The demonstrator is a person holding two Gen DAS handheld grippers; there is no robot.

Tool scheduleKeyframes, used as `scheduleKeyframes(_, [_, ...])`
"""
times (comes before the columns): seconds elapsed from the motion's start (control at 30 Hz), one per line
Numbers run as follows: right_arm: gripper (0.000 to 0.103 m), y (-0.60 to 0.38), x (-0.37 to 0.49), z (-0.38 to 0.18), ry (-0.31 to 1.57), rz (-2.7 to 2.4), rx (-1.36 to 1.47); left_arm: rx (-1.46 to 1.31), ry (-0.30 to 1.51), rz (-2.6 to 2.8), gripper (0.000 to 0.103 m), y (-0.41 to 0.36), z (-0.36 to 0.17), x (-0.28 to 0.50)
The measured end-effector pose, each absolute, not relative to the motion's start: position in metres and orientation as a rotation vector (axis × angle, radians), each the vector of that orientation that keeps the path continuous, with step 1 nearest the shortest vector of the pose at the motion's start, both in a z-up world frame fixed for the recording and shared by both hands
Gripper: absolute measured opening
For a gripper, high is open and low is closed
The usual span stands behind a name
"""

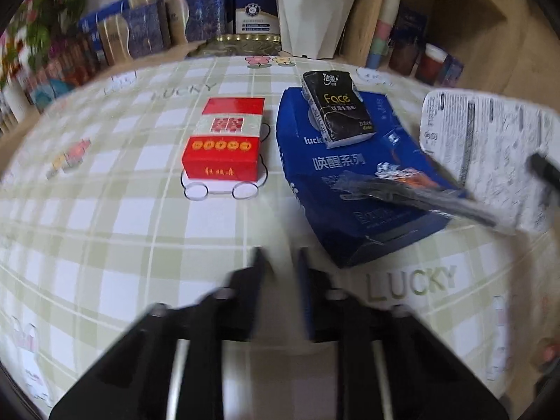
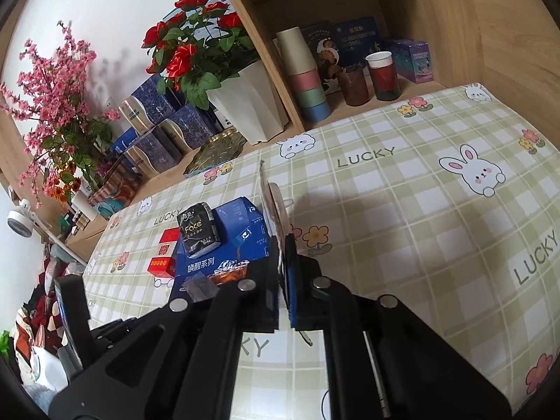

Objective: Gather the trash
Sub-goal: 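Grasp the white plastic fork with the left tool while the right tool holds the card, then carry the fork and the card over the bin with both tools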

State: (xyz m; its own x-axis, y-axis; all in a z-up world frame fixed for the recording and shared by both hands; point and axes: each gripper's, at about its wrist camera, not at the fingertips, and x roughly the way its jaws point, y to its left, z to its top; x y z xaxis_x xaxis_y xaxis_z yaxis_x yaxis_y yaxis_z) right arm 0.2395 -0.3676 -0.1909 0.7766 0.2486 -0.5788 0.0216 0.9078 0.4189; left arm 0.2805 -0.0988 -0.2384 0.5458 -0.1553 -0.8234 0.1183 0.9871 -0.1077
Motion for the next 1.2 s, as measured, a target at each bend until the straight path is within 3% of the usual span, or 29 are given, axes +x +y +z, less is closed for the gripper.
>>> scheduleKeyframes(0.5, [0.006,-0.384,0.196,-0.163,0.586,0.1,0.542,-0.142,0.857,-0.31,0.013,-0.042,-0.175,0.214])
scheduleKeyframes(1.2, [0.006,-0.317,0.089,-0.12,0.59,0.272,0.486,-0.132,0.764,-0.328,0.013,0.019,-0.117,0.072])
